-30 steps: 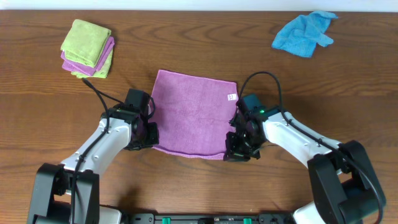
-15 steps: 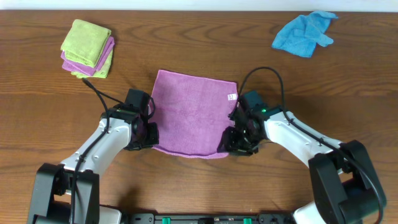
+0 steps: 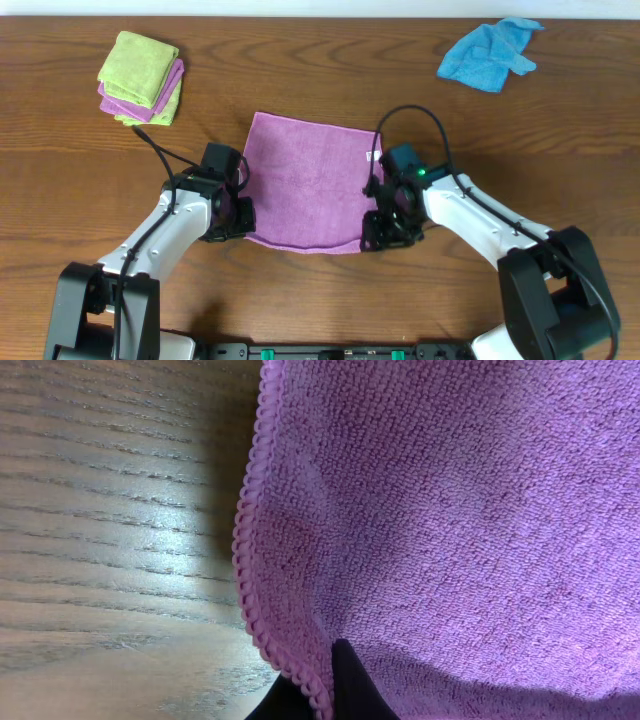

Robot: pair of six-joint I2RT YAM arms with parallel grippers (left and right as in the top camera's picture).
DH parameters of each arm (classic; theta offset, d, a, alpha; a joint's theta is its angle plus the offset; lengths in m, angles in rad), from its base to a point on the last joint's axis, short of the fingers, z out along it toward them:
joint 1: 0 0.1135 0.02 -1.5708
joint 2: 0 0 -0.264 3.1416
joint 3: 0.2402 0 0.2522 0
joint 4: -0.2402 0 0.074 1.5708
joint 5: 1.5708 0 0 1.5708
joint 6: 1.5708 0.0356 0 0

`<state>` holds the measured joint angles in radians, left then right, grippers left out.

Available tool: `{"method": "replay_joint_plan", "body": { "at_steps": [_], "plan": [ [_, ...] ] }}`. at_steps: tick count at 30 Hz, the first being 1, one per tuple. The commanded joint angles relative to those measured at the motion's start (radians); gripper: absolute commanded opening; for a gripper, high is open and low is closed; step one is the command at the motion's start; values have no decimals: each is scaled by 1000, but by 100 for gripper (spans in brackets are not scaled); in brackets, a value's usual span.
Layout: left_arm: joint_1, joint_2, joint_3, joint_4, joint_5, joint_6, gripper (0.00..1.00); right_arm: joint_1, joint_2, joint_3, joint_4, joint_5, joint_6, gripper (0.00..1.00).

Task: Fold the cloth
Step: 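Hold the near corners with both grippers and adjust the cloth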

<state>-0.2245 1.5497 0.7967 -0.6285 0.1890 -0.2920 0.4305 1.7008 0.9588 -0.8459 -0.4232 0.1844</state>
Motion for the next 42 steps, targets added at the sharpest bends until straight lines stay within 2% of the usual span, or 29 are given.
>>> {"method": "replay_joint_plan", "body": {
  "at_steps": [1,12,19,29,38,42],
  "plan": [
    [2,4,1,-7,8,-4,7,8,5,50,1,31,-80,40],
    [2,4,1,-7,7,-4,8,45,5,58,23,30,-183,43],
    [2,4,1,-7,7,-4,8,127,5,58,26,55,-201,42],
    [2,4,1,-7,7,-4,8,131,5,58,18,154,-197,41],
    [2,4,1,-6,7,-4,8,130,5,26,9,165,-201,34],
    [2,4,1,-6,7,-4,8,130,5,26,8,164,-200,15]
  ]
}}
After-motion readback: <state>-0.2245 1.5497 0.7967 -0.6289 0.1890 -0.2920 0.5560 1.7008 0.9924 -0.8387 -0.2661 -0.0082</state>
